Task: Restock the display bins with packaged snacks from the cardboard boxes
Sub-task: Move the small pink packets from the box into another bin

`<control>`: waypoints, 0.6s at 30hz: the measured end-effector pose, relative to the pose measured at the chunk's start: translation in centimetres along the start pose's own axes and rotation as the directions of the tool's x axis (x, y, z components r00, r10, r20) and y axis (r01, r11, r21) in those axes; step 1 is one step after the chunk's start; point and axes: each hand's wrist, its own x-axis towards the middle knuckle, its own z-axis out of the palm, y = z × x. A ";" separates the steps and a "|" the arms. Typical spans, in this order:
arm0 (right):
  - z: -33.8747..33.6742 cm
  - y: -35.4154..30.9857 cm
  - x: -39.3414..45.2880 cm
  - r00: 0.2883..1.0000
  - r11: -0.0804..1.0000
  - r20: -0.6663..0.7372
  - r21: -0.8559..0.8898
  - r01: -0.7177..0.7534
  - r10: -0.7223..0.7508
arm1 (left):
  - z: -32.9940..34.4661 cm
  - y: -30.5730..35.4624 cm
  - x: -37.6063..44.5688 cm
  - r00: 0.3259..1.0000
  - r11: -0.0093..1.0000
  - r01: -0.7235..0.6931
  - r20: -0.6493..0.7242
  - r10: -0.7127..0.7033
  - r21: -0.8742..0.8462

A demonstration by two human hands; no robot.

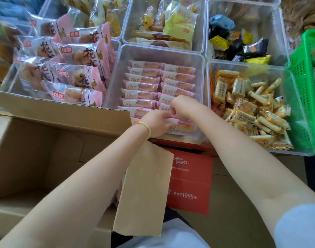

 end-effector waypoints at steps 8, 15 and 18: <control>-1.3 0.8 -0.4 0.999 0.991 -0.026 -0.130 0.020 -0.023 | 0.0 0.8 0.9 1.000 0.999 -0.026 -0.011 0.026 0.025; -0.2 0.4 0.2 0.992 0.999 0.124 -0.049 0.001 0.005 | 0.5 1.8 2.2 0.992 0.879 0.121 -0.072 -0.099 0.462; -0.8 1.8 -1.2 0.999 0.996 -0.041 0.090 0.019 -0.015 | 0.7 2.4 3.2 0.994 0.893 0.105 -0.040 -0.097 0.438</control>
